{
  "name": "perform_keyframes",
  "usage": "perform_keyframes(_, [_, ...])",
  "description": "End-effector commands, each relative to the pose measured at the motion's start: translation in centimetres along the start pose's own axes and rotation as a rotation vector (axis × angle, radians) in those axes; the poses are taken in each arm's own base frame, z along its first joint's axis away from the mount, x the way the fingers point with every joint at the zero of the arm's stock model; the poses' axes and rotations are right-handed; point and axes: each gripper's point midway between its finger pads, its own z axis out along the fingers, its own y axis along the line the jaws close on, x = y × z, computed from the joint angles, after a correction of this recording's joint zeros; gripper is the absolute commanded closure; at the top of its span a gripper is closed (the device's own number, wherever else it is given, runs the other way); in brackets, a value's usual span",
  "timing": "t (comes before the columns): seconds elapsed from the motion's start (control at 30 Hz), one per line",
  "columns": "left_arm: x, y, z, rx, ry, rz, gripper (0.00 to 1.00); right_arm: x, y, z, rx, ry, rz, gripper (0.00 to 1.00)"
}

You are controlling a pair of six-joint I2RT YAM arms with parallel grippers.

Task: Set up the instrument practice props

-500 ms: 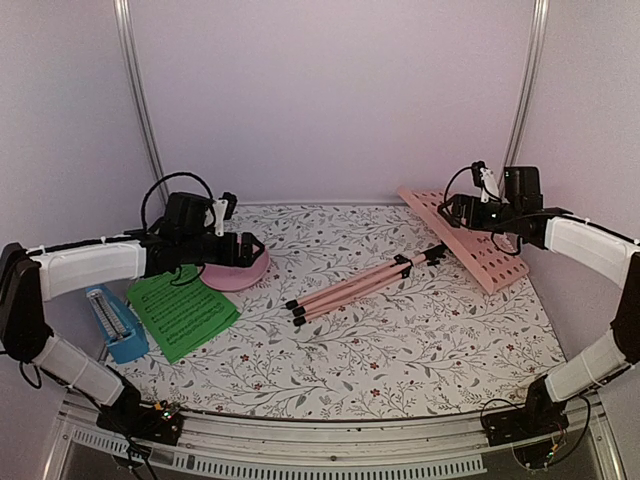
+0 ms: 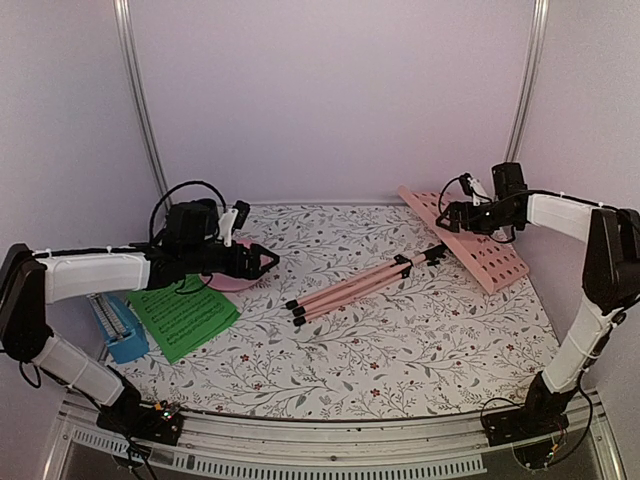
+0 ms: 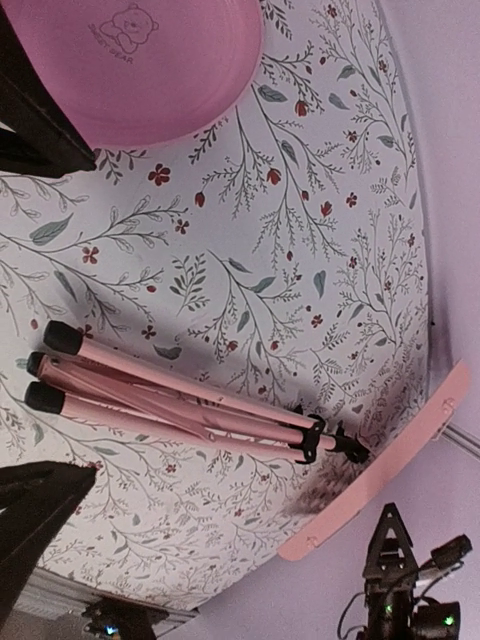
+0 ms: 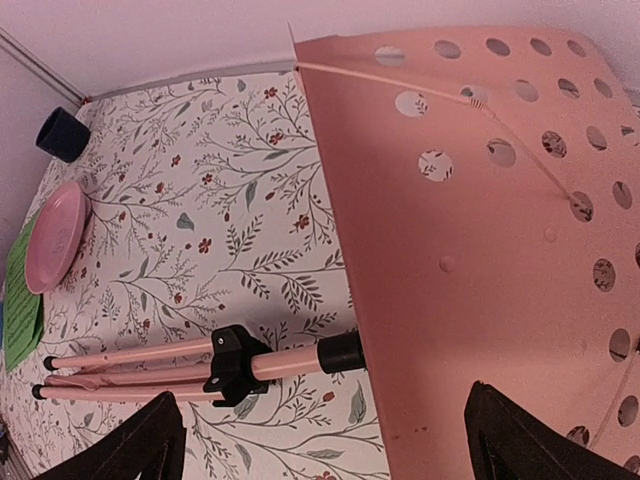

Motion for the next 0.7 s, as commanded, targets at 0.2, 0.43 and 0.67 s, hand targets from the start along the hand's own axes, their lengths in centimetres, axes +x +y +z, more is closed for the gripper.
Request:
perform_keyframes(0.2, [-0.3,-2.8,-0.2,0.116,-0.036,0.012,0.01,1.6,-0.4,2.9,-0.068,0.116,-0.035,0.09])
perform_keyframes(0.43, [-0.3,-2.5,-0.2,0.103,-0.042,0.008,0.01,2.3,-0.6,3.6,-0.078,0.156,-0.039,0.32])
perform_keyframes(0.67, [-0.4,-2.6,0.0,0.108,-0.040,0.006,0.01,3.1,-1.2,4.2,-0.059,0.188,-0.049,0.45])
